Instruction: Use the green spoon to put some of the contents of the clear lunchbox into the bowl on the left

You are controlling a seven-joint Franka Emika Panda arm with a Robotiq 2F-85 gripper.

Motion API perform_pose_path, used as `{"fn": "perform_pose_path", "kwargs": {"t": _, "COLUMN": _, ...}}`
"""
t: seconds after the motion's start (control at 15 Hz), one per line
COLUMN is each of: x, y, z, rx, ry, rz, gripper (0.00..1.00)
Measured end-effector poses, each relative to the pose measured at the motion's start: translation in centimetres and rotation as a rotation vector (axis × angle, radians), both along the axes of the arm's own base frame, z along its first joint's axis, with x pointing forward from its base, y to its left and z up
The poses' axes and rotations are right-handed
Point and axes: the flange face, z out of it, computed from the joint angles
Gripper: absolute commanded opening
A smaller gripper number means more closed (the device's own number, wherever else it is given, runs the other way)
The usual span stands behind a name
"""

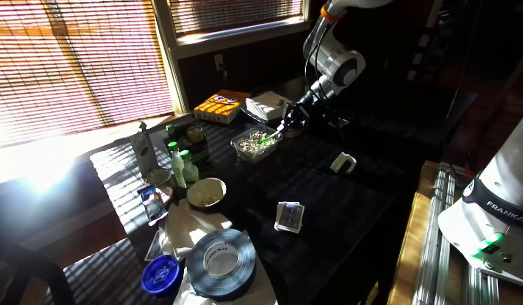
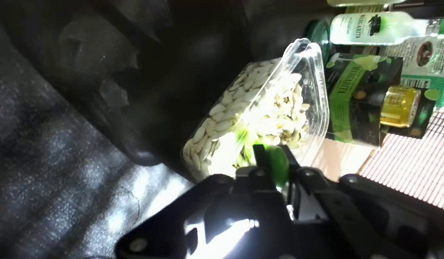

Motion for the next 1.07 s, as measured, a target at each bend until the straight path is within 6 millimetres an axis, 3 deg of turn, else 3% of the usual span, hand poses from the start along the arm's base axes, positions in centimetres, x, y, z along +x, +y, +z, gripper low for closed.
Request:
{"fn": "perform_pose_path", "kwargs": {"t": 0.6, "x": 0.2, "y": 5.0, "z": -2.4, "rx": 0.239, "ry": 0.076, "rz": 0.067, "gripper": 0.03}}
{"fn": "perform_pose_path", "kwargs": {"t": 1.07, "x": 0.2, "y": 7.2, "z": -4.5, "rx": 0.340, "ry": 0.118, "rz": 0.101, "gripper": 0.03}}
